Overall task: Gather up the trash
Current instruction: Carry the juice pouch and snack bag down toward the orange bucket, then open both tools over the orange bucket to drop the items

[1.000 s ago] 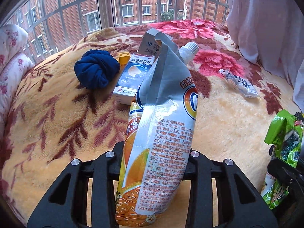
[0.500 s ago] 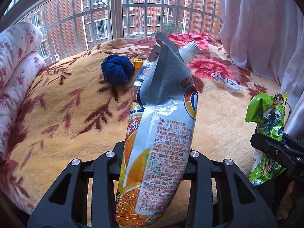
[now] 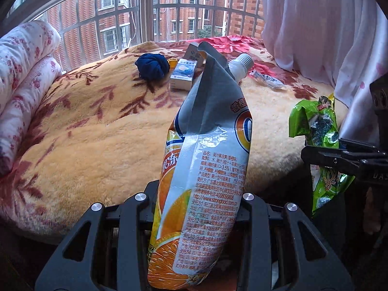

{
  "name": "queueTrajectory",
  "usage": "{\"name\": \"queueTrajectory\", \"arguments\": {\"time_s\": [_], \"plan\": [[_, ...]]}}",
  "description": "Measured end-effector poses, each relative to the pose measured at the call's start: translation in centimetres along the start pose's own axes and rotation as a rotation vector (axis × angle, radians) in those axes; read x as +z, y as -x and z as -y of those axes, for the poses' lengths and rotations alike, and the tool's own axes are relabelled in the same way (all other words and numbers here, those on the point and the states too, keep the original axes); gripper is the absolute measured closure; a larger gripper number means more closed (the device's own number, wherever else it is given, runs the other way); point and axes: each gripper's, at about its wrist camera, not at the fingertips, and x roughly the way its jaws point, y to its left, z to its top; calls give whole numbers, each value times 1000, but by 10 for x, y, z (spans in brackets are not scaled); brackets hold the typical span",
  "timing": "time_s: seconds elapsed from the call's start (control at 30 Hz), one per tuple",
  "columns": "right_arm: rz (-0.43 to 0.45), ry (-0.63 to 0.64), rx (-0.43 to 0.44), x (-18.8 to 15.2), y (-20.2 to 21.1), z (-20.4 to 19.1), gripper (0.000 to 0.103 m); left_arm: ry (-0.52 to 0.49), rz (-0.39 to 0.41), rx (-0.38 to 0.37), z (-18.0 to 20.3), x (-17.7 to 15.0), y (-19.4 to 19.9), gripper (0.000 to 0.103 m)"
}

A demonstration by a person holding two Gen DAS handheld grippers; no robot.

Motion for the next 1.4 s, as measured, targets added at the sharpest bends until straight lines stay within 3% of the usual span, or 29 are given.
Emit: {"name": "queueTrajectory", "arguments": {"time_s": [0.53, 0.7, 0.87, 1.1, 1.13, 1.17, 1.23, 1.4], "plan": [[-278, 203, 47, -81, -26, -23, 58, -57, -232, -69, 10, -92, 1, 68], [-329, 191, 32, -96, -48, -15, 58, -32, -329, -72, 5, -113, -24, 68], [-406, 136, 26, -113, -79, -3, 57, -3, -480, -88, 2, -133, -65, 68], [-494, 109, 6, -123, -108, 3, 53, -30, -541, -84, 8, -135, -87, 67], [-499, 112, 0, -123, -109, 3, 50, -25, -550, -93, 8, -135, -89, 66], [-504, 118, -7, -123, -111, 2, 38, -19, -560, -91, 7, -136, -91, 62], [-496, 128, -31, -124, -111, 1, 28, -13, -589, -57, 5, -137, -98, 21], [-493, 113, -42, -122, -109, 7, 28, -33, -595, -40, 7, -139, -100, 18]]}}
